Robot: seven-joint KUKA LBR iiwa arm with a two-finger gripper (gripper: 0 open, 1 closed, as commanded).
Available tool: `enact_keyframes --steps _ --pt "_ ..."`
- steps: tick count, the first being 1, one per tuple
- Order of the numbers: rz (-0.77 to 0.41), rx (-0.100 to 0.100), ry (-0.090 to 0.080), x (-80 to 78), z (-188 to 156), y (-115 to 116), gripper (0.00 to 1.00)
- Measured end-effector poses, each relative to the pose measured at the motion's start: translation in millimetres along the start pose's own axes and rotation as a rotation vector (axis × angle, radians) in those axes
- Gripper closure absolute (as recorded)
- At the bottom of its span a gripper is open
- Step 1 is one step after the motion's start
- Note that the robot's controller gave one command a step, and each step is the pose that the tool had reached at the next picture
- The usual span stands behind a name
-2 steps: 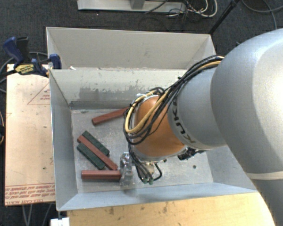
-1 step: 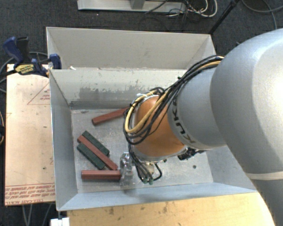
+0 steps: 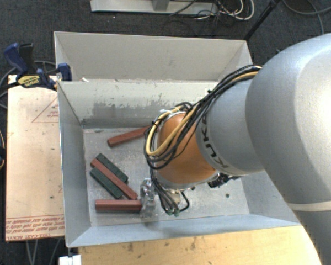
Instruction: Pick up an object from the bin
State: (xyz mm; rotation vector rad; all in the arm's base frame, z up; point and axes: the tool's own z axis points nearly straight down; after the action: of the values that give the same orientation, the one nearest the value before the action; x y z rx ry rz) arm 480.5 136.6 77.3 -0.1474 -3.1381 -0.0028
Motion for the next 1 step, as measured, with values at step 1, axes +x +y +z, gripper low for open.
enact_keyframes --steps 1 --pt "0.0 0.0 0.0 0.0 0.0 0.0 1.0"
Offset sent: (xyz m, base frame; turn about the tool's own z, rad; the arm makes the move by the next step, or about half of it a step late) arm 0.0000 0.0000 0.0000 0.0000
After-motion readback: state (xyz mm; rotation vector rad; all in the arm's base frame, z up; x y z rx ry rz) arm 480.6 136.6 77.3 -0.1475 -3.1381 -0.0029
